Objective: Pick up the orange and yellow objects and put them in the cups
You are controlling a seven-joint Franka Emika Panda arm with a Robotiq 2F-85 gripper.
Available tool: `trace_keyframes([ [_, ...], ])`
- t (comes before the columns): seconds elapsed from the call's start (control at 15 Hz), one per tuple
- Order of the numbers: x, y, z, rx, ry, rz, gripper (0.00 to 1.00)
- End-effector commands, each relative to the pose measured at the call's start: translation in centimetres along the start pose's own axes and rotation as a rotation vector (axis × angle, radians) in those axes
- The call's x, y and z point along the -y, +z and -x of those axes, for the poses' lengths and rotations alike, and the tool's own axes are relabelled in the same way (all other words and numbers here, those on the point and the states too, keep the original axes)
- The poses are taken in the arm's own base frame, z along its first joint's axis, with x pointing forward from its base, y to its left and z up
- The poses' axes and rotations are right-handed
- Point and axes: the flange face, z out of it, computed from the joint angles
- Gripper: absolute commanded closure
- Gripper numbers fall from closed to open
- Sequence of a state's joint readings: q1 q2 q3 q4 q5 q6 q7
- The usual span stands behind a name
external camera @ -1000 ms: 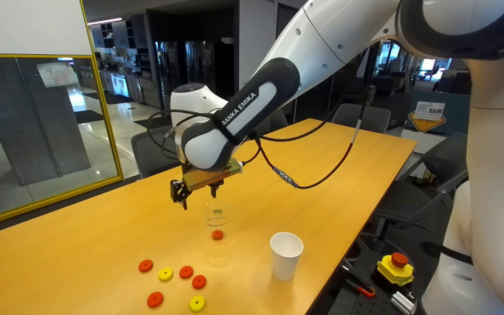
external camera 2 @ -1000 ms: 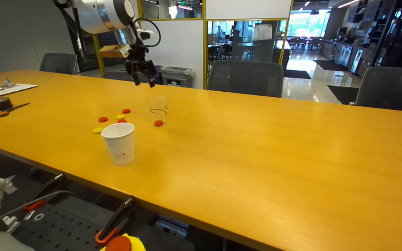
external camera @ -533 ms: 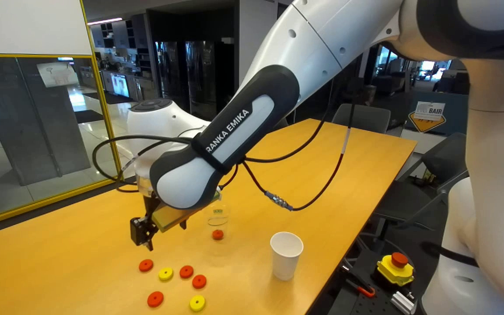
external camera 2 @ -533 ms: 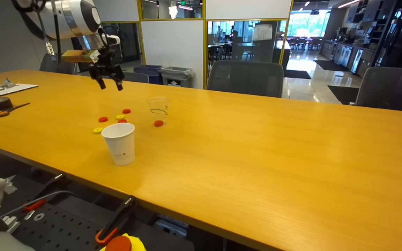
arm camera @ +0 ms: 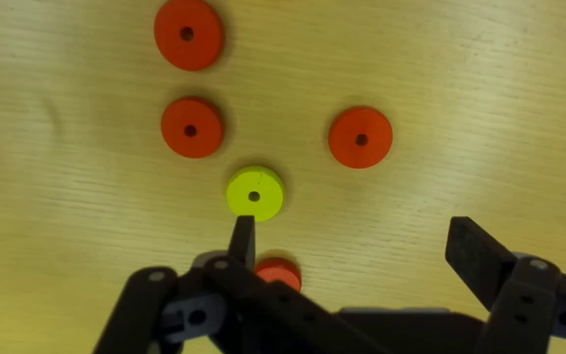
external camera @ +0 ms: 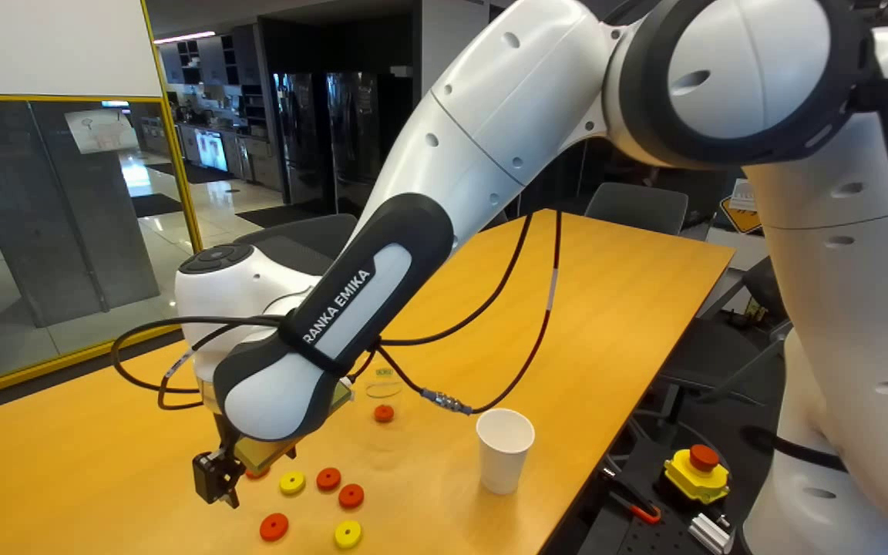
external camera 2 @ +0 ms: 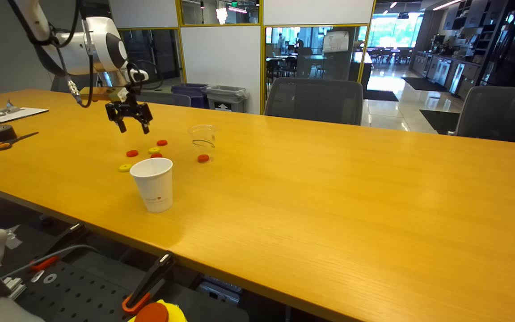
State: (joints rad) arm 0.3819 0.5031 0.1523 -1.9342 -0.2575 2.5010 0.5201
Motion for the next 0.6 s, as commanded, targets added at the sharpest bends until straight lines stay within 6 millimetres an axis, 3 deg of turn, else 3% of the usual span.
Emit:
trace_keyframes([
  [0.0,0.6,2.1,-3.4,0.011,-0.045,-0.019,0.00],
  [0.53,-2.2,5.9,-7.4,0.027,-0.060,-0.028,0.00],
])
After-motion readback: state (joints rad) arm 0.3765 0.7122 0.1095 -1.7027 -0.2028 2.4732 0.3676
